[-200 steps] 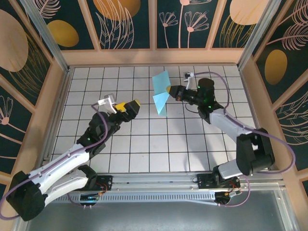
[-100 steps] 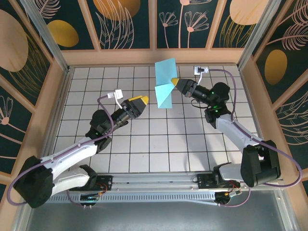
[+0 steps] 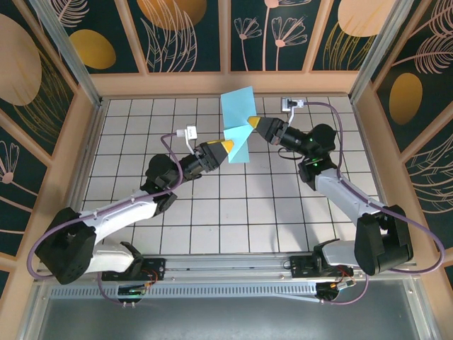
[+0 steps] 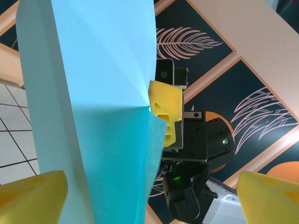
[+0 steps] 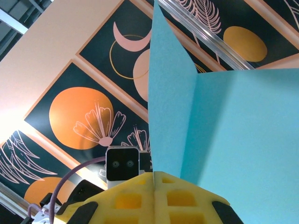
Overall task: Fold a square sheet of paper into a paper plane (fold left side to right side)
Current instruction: Turn over the paper at the center of the table.
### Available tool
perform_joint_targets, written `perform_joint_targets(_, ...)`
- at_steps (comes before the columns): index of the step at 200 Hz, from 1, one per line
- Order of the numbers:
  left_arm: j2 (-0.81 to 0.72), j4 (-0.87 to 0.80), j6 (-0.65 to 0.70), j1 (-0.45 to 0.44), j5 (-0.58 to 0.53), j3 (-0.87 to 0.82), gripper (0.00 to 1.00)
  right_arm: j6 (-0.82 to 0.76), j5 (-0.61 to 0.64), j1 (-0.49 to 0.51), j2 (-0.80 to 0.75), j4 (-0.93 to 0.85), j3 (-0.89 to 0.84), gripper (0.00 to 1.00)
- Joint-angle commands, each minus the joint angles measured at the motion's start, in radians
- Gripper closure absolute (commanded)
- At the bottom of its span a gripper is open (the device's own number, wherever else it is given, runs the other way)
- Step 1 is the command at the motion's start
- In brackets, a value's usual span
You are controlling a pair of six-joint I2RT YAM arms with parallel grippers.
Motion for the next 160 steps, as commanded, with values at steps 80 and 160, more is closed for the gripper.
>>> perform_joint_targets(80, -0.006, -0.047, 0.036, -0.003, -0.047, 0.041, 0.59, 0.006, -0.031, 0.008, 0.023, 0.057, -0.02, 0.97)
perform_joint_targets(160, -0.043, -0.153, 0.089, -0.003, -0.08, 0.032, 0.99, -0.153, 0.033, 0.004, -0.05, -0.166, -0.019, 0.7)
